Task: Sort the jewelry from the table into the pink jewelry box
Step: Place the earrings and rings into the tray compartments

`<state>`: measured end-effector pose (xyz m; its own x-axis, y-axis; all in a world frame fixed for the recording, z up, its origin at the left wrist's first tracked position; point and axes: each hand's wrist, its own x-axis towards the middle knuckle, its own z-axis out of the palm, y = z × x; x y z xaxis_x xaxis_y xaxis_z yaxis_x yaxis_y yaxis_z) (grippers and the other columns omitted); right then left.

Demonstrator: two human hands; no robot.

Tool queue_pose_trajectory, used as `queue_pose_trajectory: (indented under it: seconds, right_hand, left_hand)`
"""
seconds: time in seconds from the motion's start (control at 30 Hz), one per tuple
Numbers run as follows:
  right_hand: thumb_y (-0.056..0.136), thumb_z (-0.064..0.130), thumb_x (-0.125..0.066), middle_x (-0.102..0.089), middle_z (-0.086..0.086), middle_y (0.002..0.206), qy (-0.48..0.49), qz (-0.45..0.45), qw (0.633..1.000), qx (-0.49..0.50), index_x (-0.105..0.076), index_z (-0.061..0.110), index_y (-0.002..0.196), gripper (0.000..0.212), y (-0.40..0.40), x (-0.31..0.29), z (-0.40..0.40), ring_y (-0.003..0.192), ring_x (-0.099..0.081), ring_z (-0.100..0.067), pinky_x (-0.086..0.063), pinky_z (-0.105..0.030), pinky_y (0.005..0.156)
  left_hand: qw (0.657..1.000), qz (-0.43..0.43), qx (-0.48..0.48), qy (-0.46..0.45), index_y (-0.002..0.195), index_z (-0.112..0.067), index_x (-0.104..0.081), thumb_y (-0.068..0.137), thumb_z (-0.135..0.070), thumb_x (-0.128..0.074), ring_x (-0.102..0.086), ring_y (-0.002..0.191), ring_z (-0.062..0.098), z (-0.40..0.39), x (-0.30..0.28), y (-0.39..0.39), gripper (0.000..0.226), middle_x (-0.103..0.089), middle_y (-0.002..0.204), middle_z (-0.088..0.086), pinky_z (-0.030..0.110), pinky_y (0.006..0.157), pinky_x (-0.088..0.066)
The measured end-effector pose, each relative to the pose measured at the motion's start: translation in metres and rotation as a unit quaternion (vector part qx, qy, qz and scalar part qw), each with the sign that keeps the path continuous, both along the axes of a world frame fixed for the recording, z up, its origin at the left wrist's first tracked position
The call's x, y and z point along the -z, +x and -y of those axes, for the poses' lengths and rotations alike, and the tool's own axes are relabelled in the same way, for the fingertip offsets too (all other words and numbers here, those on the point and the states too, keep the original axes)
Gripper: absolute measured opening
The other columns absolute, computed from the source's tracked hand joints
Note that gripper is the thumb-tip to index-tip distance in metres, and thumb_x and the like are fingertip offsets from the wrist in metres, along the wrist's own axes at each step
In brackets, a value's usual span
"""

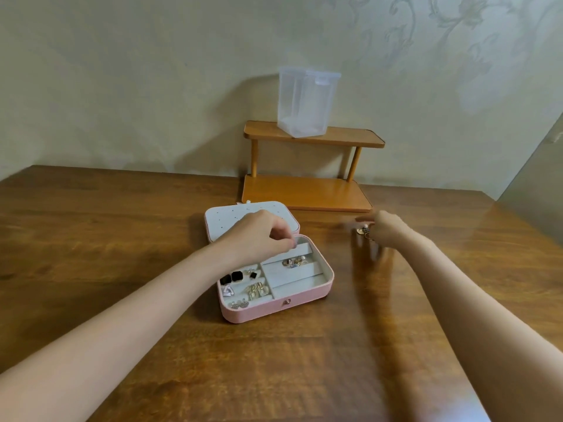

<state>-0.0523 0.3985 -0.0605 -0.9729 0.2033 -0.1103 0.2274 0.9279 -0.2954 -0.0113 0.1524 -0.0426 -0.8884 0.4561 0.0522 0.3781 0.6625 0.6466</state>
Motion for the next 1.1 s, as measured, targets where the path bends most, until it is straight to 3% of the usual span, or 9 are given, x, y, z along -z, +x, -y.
queue_pose_trajectory:
  seconds: [0.07, 0.2, 0.27, 0.47, 0.67, 0.83, 1.1]
  right_hand:
    - [0.091, -0.006, -0.035, -0.053, -0.014, 0.131, 0.002, 0.000, 1.000, -0.013, -0.054, 0.019, 0.130, 0.050, 0.001, 0.009, -0.004, 0.108, -0.055, -0.031, -0.050, -0.032, 0.078]
    - [0.087, 0.003, -0.059, -0.066, -0.010, 0.106, -0.018, -0.045, 0.998, -0.046, -0.071, 0.012, 0.103, 0.022, 0.002, 0.010, -0.009, 0.080, -0.059, -0.016, -0.046, -0.024, 0.068]
    - [0.083, 0.007, -0.066, -0.069, -0.007, 0.097, -0.020, -0.042, 0.997, -0.069, -0.074, 0.013, 0.095, 0.016, 0.005, 0.005, -0.008, 0.081, -0.060, -0.016, -0.045, -0.024, 0.069]
    - [0.083, 0.009, -0.067, -0.064, -0.002, 0.091, -0.040, -0.019, 0.994, -0.095, -0.072, 0.011, 0.100, 0.018, 0.010, -0.008, -0.001, 0.084, -0.058, -0.015, -0.045, -0.024, 0.073]
    - [0.076, 0.007, -0.073, -0.066, -0.001, 0.080, -0.071, -0.037, 0.994, -0.077, -0.073, 0.015, 0.077, 0.008, 0.013, -0.011, -0.001, 0.081, -0.060, -0.016, -0.050, -0.026, 0.072]
    - [0.082, 0.006, -0.067, -0.066, -0.003, 0.078, -0.072, -0.004, 0.994, -0.079, -0.073, 0.009, 0.091, 0.011, 0.017, -0.012, -0.003, 0.066, -0.059, -0.009, -0.048, -0.015, 0.059]
    - [0.088, -0.001, -0.056, -0.068, -0.011, 0.087, -0.065, 0.013, 0.994, -0.090, -0.071, 0.005, 0.098, 0.020, 0.019, -0.019, -0.001, 0.065, -0.059, -0.011, -0.050, -0.015, 0.058]
  left_hand:
    - [1.000, 0.003, 0.005, 0.004, 0.090, -0.016, -0.073, 0.087, -0.018, -0.061, -0.059, 0.089, 0.004, -0.003, 0.003, -0.001, 0.013, -0.067, 0.089, -0.008, 0.020, 0.081, -0.047]
    - [1.000, 0.005, 0.012, 0.004, 0.089, -0.019, -0.073, 0.087, -0.016, -0.060, -0.056, 0.083, -0.003, -0.007, 0.006, -0.002, 0.014, -0.063, 0.083, -0.016, 0.011, 0.070, -0.041]
    - [1.000, 0.004, 0.015, 0.006, 0.087, -0.020, -0.072, 0.087, -0.016, -0.059, -0.056, 0.083, -0.003, -0.008, 0.007, -0.001, 0.014, -0.064, 0.084, -0.014, 0.011, 0.070, -0.042]
    - [1.000, 0.000, 0.019, 0.004, 0.087, -0.022, -0.071, 0.088, -0.016, -0.060, -0.055, 0.082, -0.005, -0.006, 0.008, 0.003, 0.013, -0.065, 0.087, -0.010, 0.009, 0.068, -0.039]
    - [1.000, -0.006, 0.016, 0.002, 0.090, -0.022, -0.072, 0.088, -0.017, -0.058, -0.055, 0.088, 0.001, -0.004, 0.008, 0.006, 0.014, -0.065, 0.092, -0.008, 0.018, 0.076, -0.045]
    - [1.000, -0.005, 0.015, 0.004, 0.085, -0.026, -0.070, 0.088, -0.017, -0.058, -0.058, 0.093, 0.006, -0.002, 0.008, 0.011, 0.015, -0.066, 0.093, -0.009, 0.028, 0.084, -0.048]
    - [1.000, -0.004, 0.018, 0.018, 0.083, -0.024, -0.071, 0.088, -0.016, -0.058, -0.058, 0.091, 0.003, -0.003, 0.007, 0.016, 0.015, -0.065, 0.086, -0.013, 0.024, 0.084, -0.046]
